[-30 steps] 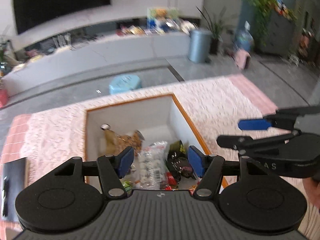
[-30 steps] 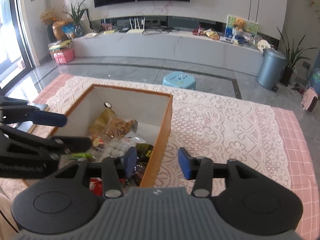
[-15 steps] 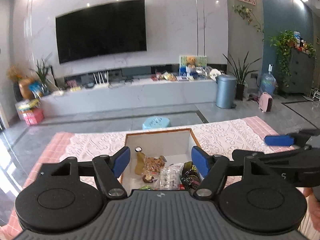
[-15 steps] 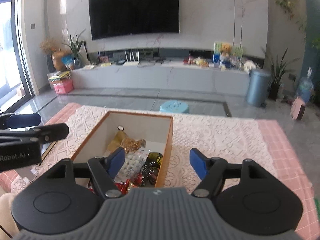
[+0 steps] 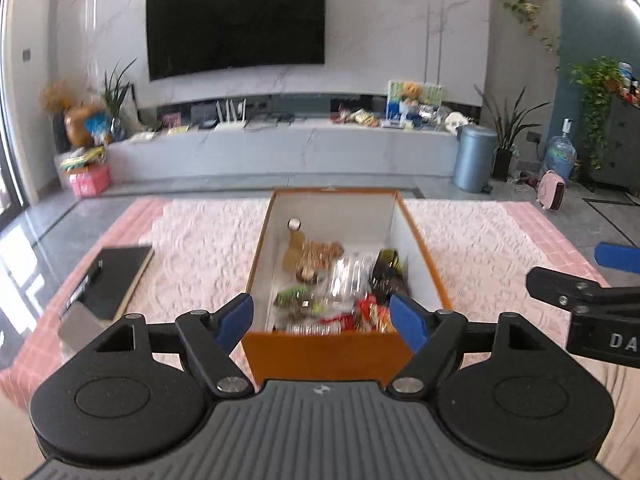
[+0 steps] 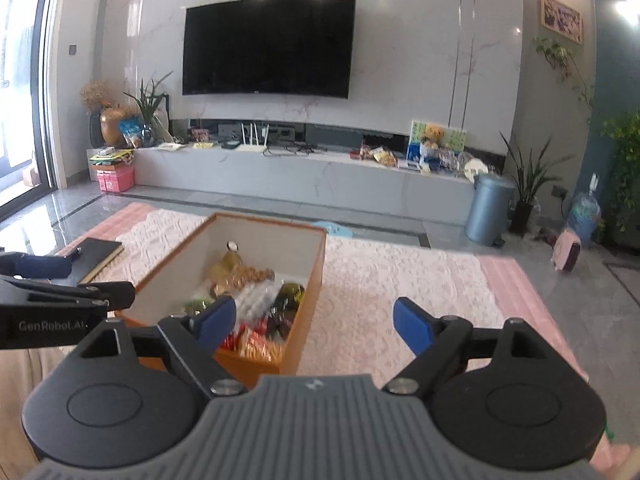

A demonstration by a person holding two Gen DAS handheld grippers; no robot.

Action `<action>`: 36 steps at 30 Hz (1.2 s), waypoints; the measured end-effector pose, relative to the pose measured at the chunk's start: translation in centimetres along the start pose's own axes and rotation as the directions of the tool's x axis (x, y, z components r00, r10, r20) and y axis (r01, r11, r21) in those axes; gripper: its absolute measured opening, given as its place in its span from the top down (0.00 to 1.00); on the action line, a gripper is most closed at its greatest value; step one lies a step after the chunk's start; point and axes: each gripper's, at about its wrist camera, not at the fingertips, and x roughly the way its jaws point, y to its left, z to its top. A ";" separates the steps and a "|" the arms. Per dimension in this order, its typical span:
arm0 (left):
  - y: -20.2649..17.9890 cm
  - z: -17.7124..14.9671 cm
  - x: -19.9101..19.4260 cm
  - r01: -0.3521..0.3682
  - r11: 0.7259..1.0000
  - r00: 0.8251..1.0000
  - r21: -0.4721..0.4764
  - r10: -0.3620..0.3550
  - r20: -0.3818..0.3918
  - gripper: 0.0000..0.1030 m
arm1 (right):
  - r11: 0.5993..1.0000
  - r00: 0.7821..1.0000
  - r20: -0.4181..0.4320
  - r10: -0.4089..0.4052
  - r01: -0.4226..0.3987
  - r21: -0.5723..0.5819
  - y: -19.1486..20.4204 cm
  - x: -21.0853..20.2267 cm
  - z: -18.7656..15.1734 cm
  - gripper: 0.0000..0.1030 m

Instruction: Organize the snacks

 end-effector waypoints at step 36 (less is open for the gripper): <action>-1.3 -2.4 2.2 0.008 0.999 0.995 0.038 -0.004 -0.102 0.12 | 0.996 0.998 -0.067 0.004 0.002 0.090 -0.3 3.4 -3.5 0.19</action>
